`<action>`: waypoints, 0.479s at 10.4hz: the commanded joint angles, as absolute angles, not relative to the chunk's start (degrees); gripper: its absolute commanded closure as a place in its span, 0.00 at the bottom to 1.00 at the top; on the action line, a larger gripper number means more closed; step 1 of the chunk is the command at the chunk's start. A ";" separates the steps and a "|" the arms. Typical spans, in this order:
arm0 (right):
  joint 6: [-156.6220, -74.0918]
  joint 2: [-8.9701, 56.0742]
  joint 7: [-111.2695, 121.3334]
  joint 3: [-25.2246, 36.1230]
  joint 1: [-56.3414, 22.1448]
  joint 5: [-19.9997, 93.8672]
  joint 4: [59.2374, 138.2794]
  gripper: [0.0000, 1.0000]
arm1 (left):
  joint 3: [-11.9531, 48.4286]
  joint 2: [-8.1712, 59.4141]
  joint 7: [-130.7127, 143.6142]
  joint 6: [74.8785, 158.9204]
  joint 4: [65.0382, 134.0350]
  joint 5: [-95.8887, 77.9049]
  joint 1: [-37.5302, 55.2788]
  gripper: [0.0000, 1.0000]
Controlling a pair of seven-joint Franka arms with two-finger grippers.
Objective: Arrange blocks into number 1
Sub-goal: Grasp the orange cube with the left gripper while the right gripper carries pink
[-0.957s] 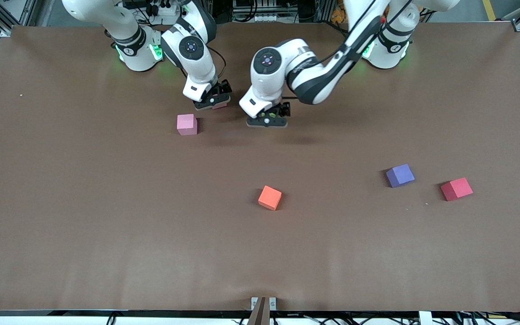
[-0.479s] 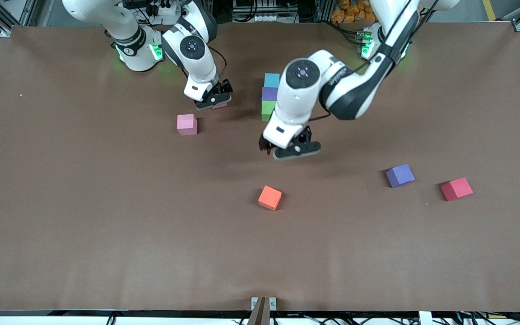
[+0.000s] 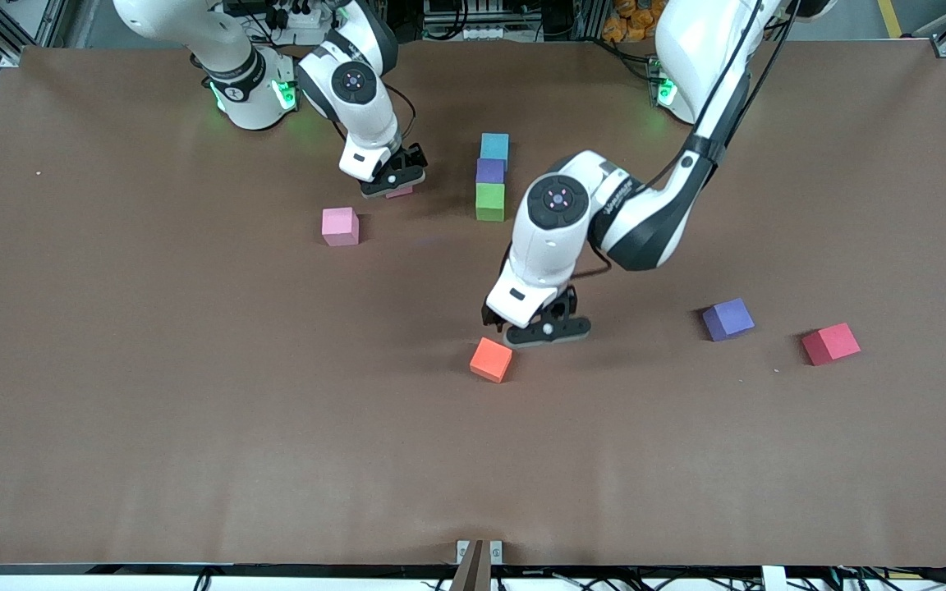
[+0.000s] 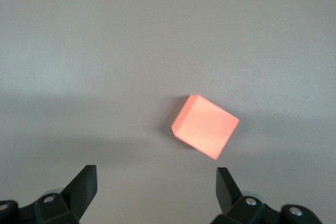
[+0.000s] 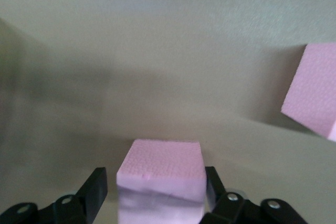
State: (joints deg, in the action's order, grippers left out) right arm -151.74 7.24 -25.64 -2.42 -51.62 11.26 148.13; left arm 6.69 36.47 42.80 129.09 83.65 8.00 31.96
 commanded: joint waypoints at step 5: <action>-153.02 8.09 -26.72 -2.37 -52.38 12.66 148.54 0.48 | 5.19 44.11 26.81 141.49 81.21 7.73 34.54 0.00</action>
State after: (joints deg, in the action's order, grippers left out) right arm -152.23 8.21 -26.39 -2.37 -52.08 11.27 148.12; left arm 6.14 42.35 28.84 140.41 83.05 8.00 33.13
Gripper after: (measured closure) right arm 0.401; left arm 0.000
